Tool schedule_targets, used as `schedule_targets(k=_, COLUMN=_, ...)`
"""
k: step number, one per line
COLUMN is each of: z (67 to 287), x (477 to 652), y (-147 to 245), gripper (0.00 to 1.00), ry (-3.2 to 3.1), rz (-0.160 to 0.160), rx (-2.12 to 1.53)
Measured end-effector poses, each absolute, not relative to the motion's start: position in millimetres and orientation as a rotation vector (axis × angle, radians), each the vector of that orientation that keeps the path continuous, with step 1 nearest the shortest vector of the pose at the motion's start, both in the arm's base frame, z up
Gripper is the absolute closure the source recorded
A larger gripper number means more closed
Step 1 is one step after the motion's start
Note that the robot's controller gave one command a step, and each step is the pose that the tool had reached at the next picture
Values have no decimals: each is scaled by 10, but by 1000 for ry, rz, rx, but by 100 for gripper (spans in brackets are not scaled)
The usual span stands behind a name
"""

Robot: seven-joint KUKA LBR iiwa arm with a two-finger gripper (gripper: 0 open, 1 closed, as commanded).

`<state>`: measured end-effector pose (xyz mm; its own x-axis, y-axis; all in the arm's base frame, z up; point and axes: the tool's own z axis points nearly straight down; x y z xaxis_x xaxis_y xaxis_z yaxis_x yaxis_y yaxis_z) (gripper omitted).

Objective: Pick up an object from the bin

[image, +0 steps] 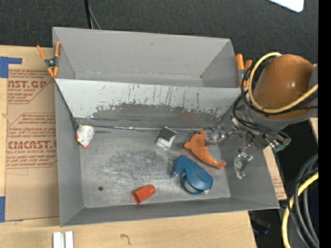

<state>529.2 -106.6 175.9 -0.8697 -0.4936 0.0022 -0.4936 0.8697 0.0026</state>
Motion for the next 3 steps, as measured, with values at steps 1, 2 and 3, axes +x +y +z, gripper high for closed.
schedule_targets(k=1, z=1426, x=5391, y=-938, gripper=0, ry=-2977, rz=1, rx=1017)
schedule_targets(k=2, z=809, x=5495, y=-599, gripper=0, ry=-3075, rz=4, rx=669)
schedule_targets(k=3, z=799, x=5257, y=-502, gripper=0, ry=-3026, rz=4, rx=893)
